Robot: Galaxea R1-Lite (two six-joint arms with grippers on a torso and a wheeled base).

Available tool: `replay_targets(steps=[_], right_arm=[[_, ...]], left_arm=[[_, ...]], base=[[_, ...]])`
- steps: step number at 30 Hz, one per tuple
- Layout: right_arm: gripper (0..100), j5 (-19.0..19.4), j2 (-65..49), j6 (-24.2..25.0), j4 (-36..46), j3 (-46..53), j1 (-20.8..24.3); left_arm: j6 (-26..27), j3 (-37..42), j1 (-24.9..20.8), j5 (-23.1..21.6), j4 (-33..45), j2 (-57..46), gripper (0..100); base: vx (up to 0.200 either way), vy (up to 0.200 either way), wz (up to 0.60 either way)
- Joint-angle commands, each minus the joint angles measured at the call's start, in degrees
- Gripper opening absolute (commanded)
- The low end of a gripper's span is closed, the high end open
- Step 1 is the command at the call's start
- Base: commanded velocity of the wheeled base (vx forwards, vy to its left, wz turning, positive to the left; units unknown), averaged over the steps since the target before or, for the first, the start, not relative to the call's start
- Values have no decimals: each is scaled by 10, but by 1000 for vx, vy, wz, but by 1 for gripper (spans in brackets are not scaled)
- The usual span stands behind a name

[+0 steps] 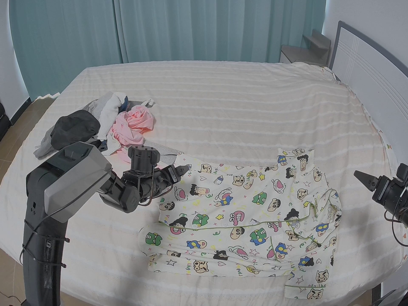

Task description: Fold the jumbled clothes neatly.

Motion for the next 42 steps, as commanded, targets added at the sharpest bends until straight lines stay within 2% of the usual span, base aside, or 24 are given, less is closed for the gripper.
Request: replay_targets(steps=[1, 17, 18, 23, 33, 42], right_arm=[[100, 0, 1, 0, 0, 4, 0], [100, 6, 2, 0, 0, 8, 0], [100, 6, 2, 0, 0, 8, 0], [100, 9, 1, 1, 0, 8, 0], [100, 9, 2, 2, 0, 9, 0], [100, 9, 6, 4, 0, 10, 0]], left_arm=[[10, -8, -2, 13, -26, 39, 100], [10, -51, -17, 18, -27, 74, 100], [10, -51, -17, 18, -27, 75, 0], [9, -51, -16, 22, -27, 77, 0], [11, -49, -5, 80, -29, 74, 0], [12, -47, 10, 107, -55, 68, 0]], base=[[0, 0, 0], [0, 0, 0], [0, 0, 0], [0, 0, 0], [0, 0, 0], [0, 0, 0]])
